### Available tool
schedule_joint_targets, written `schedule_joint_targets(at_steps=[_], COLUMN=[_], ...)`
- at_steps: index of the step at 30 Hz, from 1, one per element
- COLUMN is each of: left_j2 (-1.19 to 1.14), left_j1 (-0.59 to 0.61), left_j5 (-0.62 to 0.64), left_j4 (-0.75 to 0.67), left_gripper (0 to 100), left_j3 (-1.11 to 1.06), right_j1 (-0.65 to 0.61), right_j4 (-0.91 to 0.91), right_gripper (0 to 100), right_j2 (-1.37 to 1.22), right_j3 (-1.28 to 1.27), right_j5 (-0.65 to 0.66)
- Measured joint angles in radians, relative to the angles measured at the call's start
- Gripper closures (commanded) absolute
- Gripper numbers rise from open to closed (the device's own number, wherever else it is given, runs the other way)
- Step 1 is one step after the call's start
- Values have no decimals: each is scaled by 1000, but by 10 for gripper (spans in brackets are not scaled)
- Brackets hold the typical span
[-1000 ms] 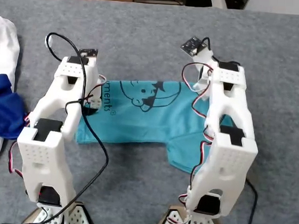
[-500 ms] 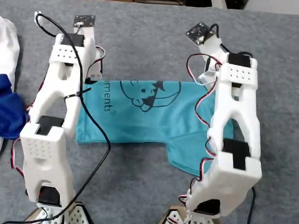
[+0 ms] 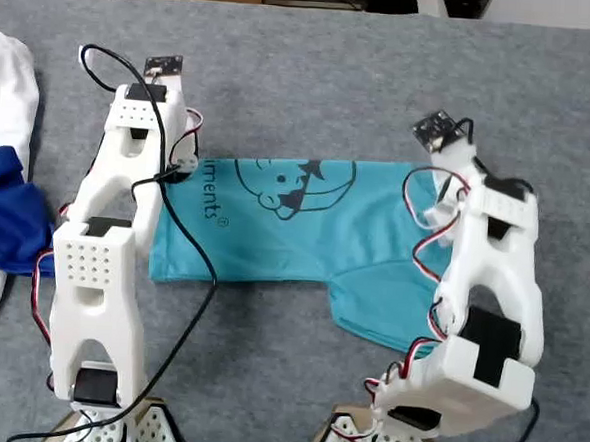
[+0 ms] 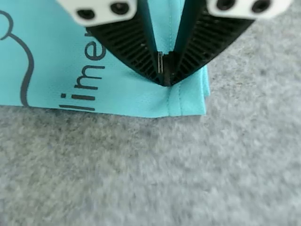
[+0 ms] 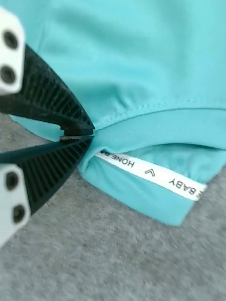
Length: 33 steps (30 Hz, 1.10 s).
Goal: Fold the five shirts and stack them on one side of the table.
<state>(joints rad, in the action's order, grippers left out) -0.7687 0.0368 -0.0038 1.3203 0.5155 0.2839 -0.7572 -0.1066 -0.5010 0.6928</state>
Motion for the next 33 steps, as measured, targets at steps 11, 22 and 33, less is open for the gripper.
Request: schedule_joint_targets(at_steps=[11,22,33], left_j2=[-32,-32,-37], left_j1=[2,2,11], left_j5=[0,0,-5], left_j4=[2,14,331], left_gripper=[980,980,981], left_j3=[48,60,374], right_j1=[38,41,-84], right_j4=[74,52,-41], right_gripper=[979,979,979], right_j2=[-54,-26,238], right_j3=[-2,-2,-2], right_j5=[5,32,34])
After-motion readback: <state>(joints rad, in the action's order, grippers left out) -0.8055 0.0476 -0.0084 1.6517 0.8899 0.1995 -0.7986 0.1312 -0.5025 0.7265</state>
